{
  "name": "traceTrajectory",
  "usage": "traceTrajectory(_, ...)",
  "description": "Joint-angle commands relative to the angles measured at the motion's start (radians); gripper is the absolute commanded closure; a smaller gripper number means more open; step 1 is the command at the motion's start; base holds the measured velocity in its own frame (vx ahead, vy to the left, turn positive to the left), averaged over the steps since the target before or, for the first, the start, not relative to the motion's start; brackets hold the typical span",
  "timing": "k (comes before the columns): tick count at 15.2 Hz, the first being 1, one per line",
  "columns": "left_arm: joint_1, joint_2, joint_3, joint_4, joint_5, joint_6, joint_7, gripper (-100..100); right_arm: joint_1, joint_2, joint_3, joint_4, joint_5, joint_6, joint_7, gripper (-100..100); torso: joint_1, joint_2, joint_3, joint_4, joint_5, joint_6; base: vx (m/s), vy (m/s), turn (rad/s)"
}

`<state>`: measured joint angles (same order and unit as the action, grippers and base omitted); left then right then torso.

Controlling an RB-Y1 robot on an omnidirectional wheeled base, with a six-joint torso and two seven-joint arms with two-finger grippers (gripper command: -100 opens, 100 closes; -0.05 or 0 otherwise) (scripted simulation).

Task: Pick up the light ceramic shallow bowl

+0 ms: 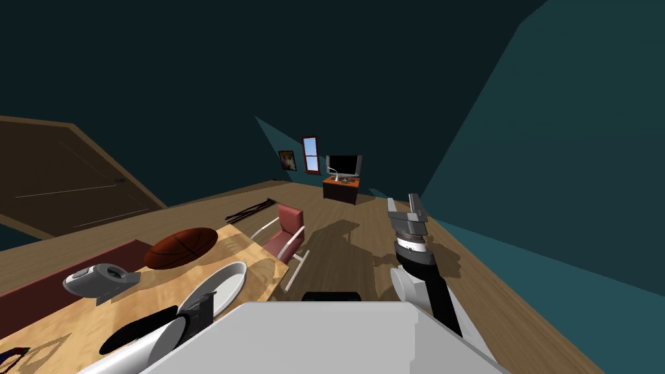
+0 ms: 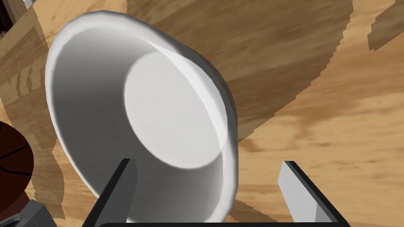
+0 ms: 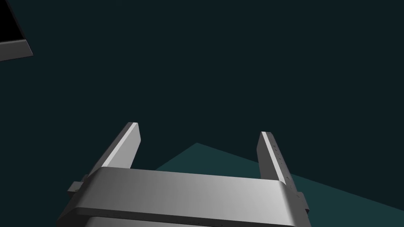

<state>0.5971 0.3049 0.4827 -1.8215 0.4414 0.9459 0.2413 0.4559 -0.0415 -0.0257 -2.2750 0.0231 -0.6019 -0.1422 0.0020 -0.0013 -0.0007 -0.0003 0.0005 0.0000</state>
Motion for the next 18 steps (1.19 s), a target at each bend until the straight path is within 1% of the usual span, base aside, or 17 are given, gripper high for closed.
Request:
traceTrajectory(1, 0.003, 0.001, 0.012, 0.009, 0.011, 0.040, 0.005, -100, 0.000, 0.000, 0.000, 0.000, 0.000, 0.000, 0.000, 0, 0.000, 0.000, 0.000, 0.000, 0.000, 0.000, 0.017, 0.022, -0.070)
traceTrajectory(2, 0.004, 0.002, 0.019, 0.016, 0.018, 0.062, 0.007, -100, 0.000, 0.000, 0.000, 0.000, 0.000, 0.000, 0.000, 0, 0.000, 0.000, 0.000, 0.000, 0.000, 0.000, 0.019, 0.028, -0.109)
traceTrajectory(3, 0.004, 0.002, 0.019, 0.016, 0.018, 0.062, 0.007, -100, 0.000, 0.000, 0.000, 0.000, 0.000, 0.000, 0.000, 0, 0.000, 0.000, 0.000, 0.000, 0.000, 0.000, 0.017, 0.028, -0.064)
traceTrajectory(7, 0.007, 0.003, 0.037, 0.035, 0.036, 0.118, 0.013, -100, 0.000, 0.000, 0.000, 0.000, 0.000, 0.000, 0.000, 0, 0.000, 0.000, 0.000, 0.000, 0.000, 0.000, 0.014, 0.026, -0.054)
traceTrajectory(8, 0.005, 0.002, 0.032, 0.030, 0.030, 0.102, 0.012, -100, 0.000, 0.000, 0.000, 0.000, 0.000, 0.000, 0.000, 0, 0.000, 0.000, 0.000, 0.000, 0.000, 0.000, 0.007, 0.017, -0.023)
traceTrajectory(9, -0.014, 0.003, 0.032, 0.066, 0.022, 0.090, 0.015, -100, 0.000, 0.000, 0.000, 0.000, 0.000, 0.000, 0.000, 0, 0.000, 0.000, 0.000, 0.000, 0.000, 0.000, -0.011, 0.008, -0.067)
traceTrajectory(13, -0.039, 0.004, 0.031, 0.115, 0.011, 0.067, 0.018, -100, 0.000, 0.000, 0.000, 0.000, 0.000, 0.000, 0.000, 0, -0.001, 0.003, 0.002, 0.001, 0.000, 0.000, -0.032, 0.005, -0.068)
traceTrajectory(14, -0.051, 0.004, 0.030, 0.139, 0.005, 0.055, 0.019, -100, 0.000, 0.000, 0.000, 0.000, 0.000, 0.000, 0.000, 0, -0.001, 0.003, 0.002, 0.001, 0.000, 0.000, -0.035, 0.009, -0.076)
traceTrajectory(15, -0.058, 0.005, 0.030, 0.151, 0.002, 0.049, 0.020, -100, 0.000, 0.000, 0.000, 0.000, 0.000, 0.000, 0.000, 0, -0.001, 0.003, 0.002, 0.001, 0.000, 0.000, -0.035, 0.006, -0.085)
traceTrajectory(16, -0.049, 0.005, 0.031, 0.133, 0.007, 0.060, 0.018, -100, 0.000, 0.000, 0.000, 0.000, 0.000, 0.000, 0.000, 0, -0.001, 0.003, 0.002, 0.001, 0.000, 0.000, -0.021, 0.003, -0.032)
traceTrajectory(17, -0.051, 0.005, 0.031, 0.137, 0.006, 0.057, 0.019, 100, 0.000, 0.000, 0.000, 0.000, 0.000, 0.000, 0.000, 0, -0.002, 0.003, 0.002, 0.001, 0.000, 0.000, -0.007, 0.002, -0.001)
traceTrajectory(18, -0.051, 0.005, 0.031, 0.137, 0.006, 0.057, 0.019, 100, 0.000, 0.000, 0.000, 0.000, 0.000, 0.000, 0.000, 0, -0.002, 0.002, 0.001, 0.001, 0.000, 0.000, 0.000, 0.000, 0.000)
